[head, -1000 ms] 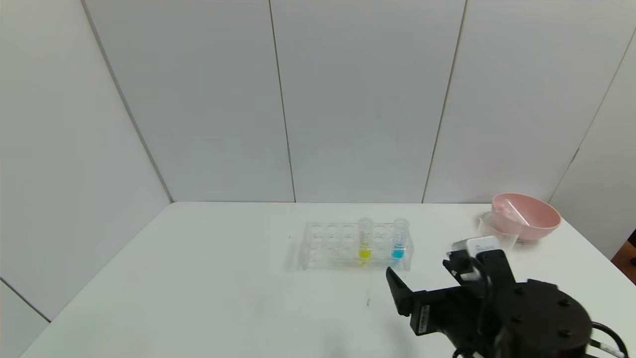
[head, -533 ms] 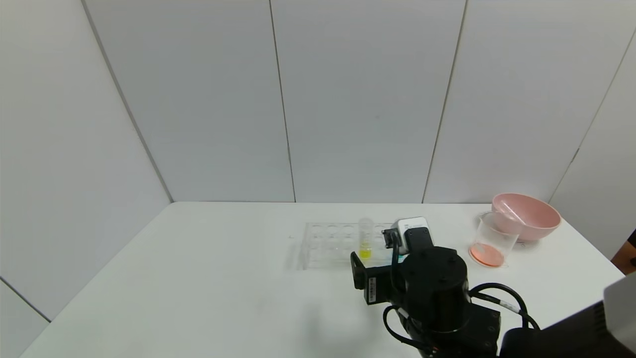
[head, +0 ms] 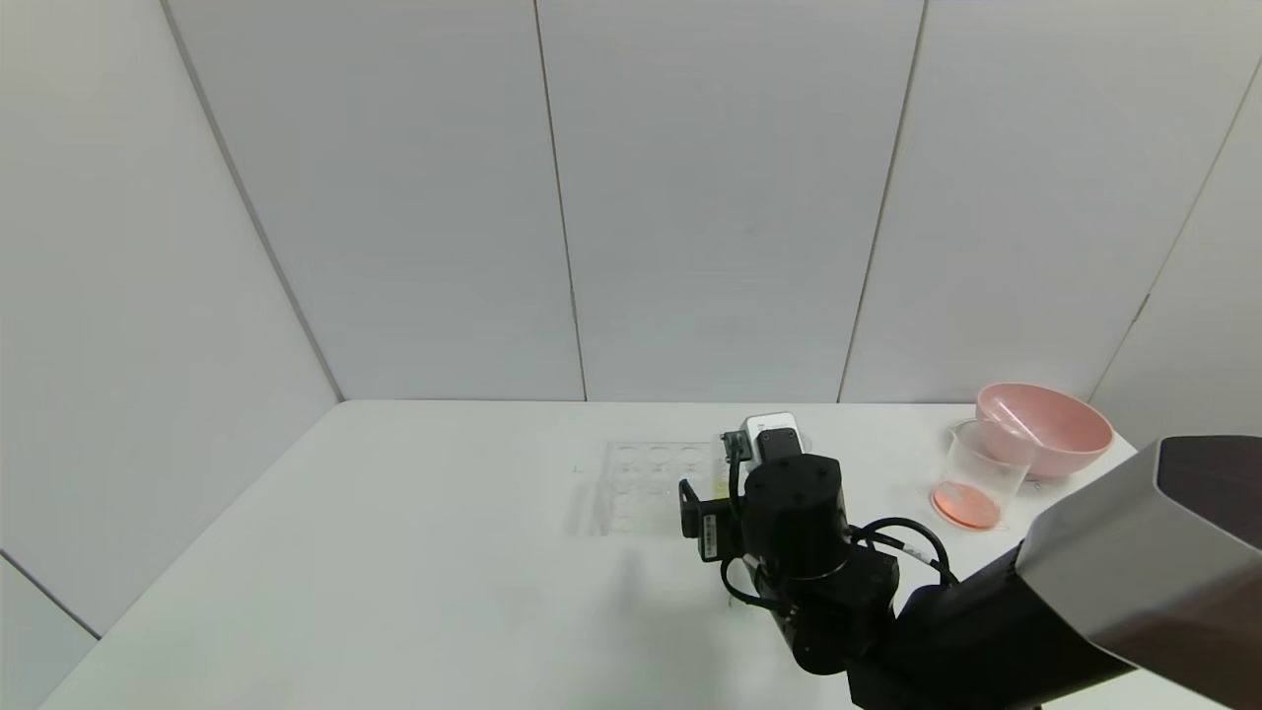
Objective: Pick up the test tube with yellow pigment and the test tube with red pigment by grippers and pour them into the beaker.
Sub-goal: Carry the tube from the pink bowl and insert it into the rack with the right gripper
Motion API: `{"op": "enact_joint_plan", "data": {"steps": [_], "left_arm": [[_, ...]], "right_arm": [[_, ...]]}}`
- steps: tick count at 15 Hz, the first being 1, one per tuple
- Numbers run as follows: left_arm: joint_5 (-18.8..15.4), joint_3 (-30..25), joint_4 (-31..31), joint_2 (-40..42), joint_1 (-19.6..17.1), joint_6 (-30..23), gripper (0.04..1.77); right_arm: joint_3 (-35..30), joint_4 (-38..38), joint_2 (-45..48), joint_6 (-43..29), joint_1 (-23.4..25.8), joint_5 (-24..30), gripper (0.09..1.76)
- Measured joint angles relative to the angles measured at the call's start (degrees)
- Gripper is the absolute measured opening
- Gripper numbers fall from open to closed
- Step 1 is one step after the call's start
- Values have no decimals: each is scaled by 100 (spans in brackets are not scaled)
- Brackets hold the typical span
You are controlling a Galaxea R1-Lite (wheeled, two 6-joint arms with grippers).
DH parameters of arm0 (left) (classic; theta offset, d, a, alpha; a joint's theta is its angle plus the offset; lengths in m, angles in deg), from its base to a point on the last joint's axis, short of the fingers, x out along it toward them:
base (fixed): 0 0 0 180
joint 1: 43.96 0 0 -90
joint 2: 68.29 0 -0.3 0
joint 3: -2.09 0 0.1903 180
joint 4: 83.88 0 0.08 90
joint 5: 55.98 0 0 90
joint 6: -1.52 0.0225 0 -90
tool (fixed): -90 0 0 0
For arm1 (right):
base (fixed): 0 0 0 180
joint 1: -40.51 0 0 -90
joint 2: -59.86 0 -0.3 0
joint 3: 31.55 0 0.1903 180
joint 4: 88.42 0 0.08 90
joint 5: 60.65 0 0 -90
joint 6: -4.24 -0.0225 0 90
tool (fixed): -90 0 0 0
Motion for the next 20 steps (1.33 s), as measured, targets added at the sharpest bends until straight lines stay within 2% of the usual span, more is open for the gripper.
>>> {"op": "enact_joint_plan", "data": {"steps": [12,16,19,20], "left_arm": [[0,0,0,-2,0,0,176],[0,0,0,-2,0,0,176],[0,0,0,-2,0,0,176],[0,0,-2,-2,0,0,176]], "right_arm": [[678,-11,-613,-57,323,73,170],[802,-7,-712,-43,395,60,108],[846,-16,-761,-38,384,63,78],[864,-18,-767,-29,378,71,52]]}}
